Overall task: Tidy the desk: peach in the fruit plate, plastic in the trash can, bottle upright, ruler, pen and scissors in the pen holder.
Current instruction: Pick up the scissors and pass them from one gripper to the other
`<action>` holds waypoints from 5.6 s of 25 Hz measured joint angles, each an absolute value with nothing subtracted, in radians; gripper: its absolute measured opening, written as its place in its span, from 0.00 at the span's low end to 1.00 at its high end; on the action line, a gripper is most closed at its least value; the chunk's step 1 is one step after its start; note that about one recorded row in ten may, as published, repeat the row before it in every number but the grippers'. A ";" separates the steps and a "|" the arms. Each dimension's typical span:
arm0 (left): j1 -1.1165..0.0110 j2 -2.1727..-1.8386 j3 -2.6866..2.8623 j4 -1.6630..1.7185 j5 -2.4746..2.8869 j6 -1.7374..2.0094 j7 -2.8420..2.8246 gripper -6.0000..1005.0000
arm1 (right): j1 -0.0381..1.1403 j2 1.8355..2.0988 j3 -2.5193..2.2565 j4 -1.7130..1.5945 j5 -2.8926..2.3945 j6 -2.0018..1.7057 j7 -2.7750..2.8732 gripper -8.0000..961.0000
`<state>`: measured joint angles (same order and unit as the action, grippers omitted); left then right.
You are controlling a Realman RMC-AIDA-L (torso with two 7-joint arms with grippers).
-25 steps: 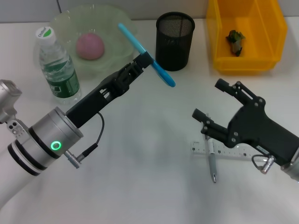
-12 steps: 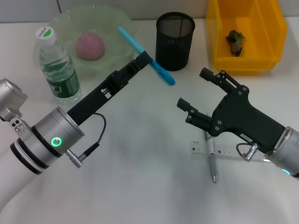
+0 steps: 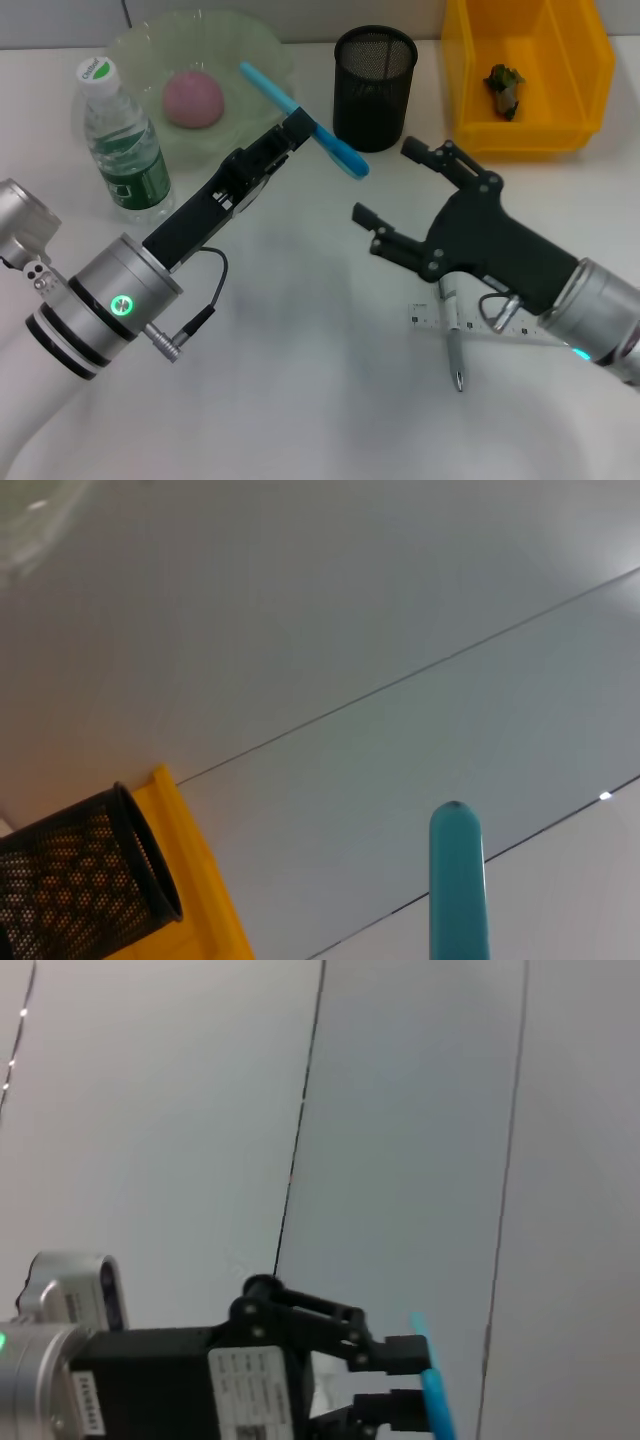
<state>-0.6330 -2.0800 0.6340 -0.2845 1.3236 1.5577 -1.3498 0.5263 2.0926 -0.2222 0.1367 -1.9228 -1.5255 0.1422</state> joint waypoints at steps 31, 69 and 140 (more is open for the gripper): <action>-0.607 -2.080 0.491 -0.309 1.466 1.500 -1.439 0.29 | 0.582 2.092 -0.196 0.187 -1.924 -1.468 0.035 0.86; -0.613 -2.082 0.464 -0.314 1.480 1.482 -1.426 0.30 | 0.608 2.092 -0.196 0.184 -1.924 -1.429 0.035 0.54; -0.629 -2.081 0.462 -0.314 1.479 1.472 -1.427 0.32 | 0.616 2.092 -0.181 0.186 -1.926 -1.414 0.035 0.11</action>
<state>-0.6289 -2.0814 0.4616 -0.3143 1.4793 1.4723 -1.4265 0.6162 2.0921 -0.1815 0.1862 -1.9263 -1.4141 0.0354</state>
